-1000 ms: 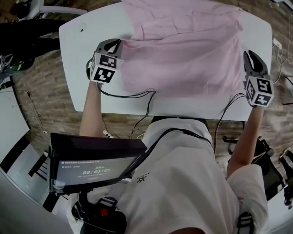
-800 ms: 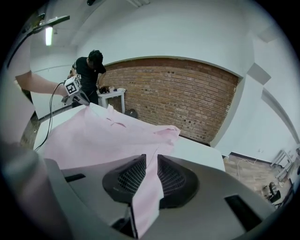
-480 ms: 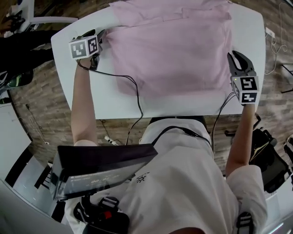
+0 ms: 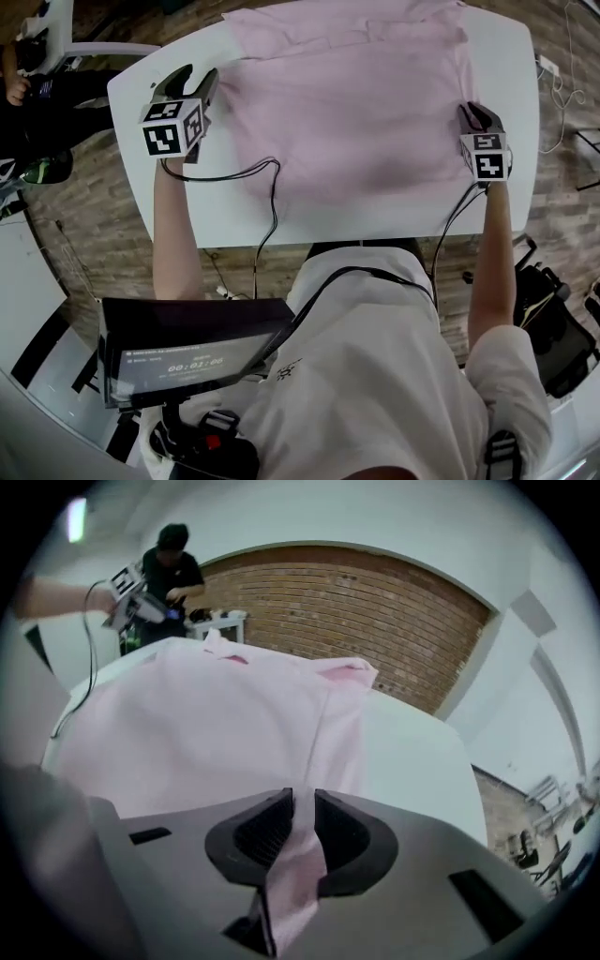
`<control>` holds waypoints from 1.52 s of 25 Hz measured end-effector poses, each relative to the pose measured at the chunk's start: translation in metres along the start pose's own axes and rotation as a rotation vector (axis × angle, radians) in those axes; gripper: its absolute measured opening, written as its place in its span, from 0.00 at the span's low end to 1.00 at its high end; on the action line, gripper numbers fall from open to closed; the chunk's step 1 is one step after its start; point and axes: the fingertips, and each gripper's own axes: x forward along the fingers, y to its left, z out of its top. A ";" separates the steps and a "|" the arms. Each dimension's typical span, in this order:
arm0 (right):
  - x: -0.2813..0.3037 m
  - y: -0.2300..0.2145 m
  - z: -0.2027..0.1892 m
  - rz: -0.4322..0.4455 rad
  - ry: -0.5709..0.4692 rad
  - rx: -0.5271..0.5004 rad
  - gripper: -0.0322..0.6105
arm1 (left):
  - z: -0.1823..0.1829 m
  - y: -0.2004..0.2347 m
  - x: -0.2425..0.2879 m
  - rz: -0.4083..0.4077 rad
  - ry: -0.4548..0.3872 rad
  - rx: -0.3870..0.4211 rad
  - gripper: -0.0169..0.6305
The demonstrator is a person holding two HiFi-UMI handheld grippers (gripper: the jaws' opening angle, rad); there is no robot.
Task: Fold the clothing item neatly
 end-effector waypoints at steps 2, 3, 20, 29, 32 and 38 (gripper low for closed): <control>-0.003 -0.010 -0.010 -0.008 0.032 0.030 0.17 | -0.019 -0.046 -0.012 -0.086 0.027 0.041 0.35; -0.005 -0.015 -0.014 -0.022 0.056 0.020 0.17 | -0.031 -0.073 -0.017 -0.140 0.048 0.044 0.35; -0.069 0.121 -0.040 0.252 -0.048 -0.017 0.16 | -0.198 -0.216 -0.059 -0.264 0.240 0.070 0.35; -0.068 0.145 -0.034 0.250 -0.092 -0.103 0.16 | -0.196 -0.253 -0.062 -0.383 0.197 0.214 0.35; -0.047 0.156 -0.044 0.209 -0.071 -0.094 0.16 | -0.219 -0.262 -0.037 -0.372 0.215 0.212 0.35; -0.084 0.172 -0.057 0.170 -0.074 -0.028 0.13 | -0.225 -0.269 -0.075 -0.375 0.164 0.132 0.33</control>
